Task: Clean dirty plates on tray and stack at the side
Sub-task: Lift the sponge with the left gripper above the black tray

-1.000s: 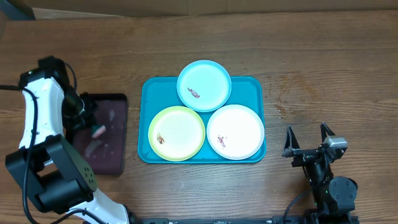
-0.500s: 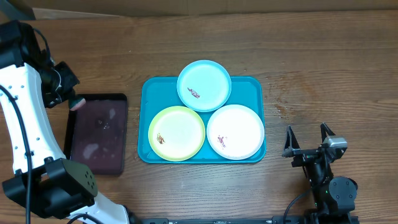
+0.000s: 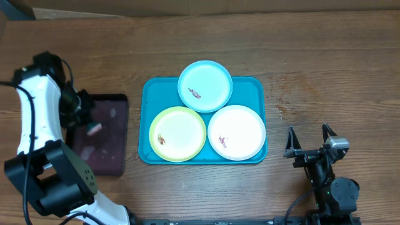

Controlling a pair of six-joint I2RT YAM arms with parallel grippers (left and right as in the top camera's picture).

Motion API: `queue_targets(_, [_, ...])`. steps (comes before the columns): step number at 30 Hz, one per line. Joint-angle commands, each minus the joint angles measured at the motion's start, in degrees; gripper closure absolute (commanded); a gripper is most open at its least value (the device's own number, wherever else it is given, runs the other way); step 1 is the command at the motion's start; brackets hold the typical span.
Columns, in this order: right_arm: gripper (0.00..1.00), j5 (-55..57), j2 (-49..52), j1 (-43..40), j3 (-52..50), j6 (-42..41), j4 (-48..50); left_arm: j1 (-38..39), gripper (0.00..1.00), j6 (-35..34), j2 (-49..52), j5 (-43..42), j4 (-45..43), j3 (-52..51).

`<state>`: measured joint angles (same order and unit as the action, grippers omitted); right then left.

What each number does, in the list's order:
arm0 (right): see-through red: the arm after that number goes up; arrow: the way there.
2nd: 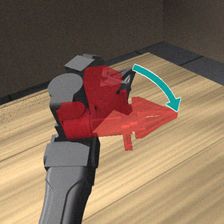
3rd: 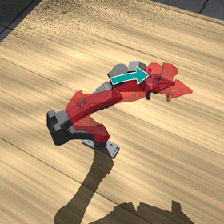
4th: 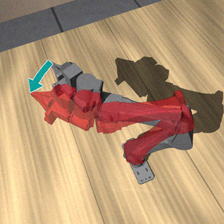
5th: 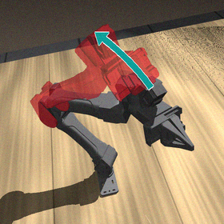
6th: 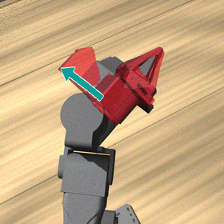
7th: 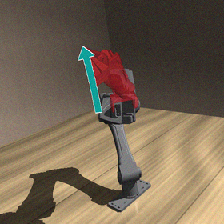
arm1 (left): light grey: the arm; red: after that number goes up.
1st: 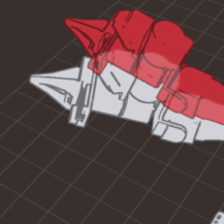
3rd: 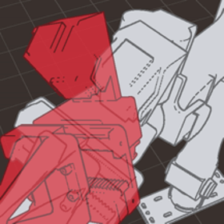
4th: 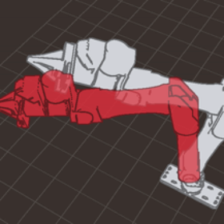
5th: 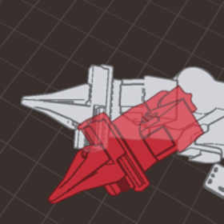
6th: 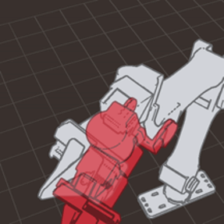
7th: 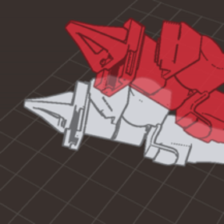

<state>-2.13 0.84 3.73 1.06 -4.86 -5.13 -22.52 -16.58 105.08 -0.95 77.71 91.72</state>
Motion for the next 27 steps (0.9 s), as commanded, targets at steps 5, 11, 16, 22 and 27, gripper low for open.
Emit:
queue_targets(5, [0.0, -0.04, -0.61, -0.33, -0.59, 0.2, 0.46, 0.61, 0.96, -1.01, -2.16, 0.17, 4.9, 12.7])
queue_targets(11, [0.0, -0.04, -0.61, -0.33, -0.59, 0.22, 0.46, 3.34, 0.96, -2.8, -1.77, 1.62, -7.08, -5.42])
queue_targets(16, [0.0, -0.04, -0.61, -0.33, -0.59, 0.2, 0.46, 2.71, 0.96, -3.1, -1.6, 0.07, -9.62, -10.16])
queue_targets(22, [0.0, -0.04, -0.61, -0.33, -0.59, 0.2, 0.46, 0.59, 0.96, -2.69, -1.7, -1.49, 4.85, 9.46])
queue_targets(27, [0.0, -0.04, -0.61, -0.33, -0.59, 0.2, 0.46, 1.27, 0.96, -2.71, -1.73, -1.09, 11.3, 24.33])
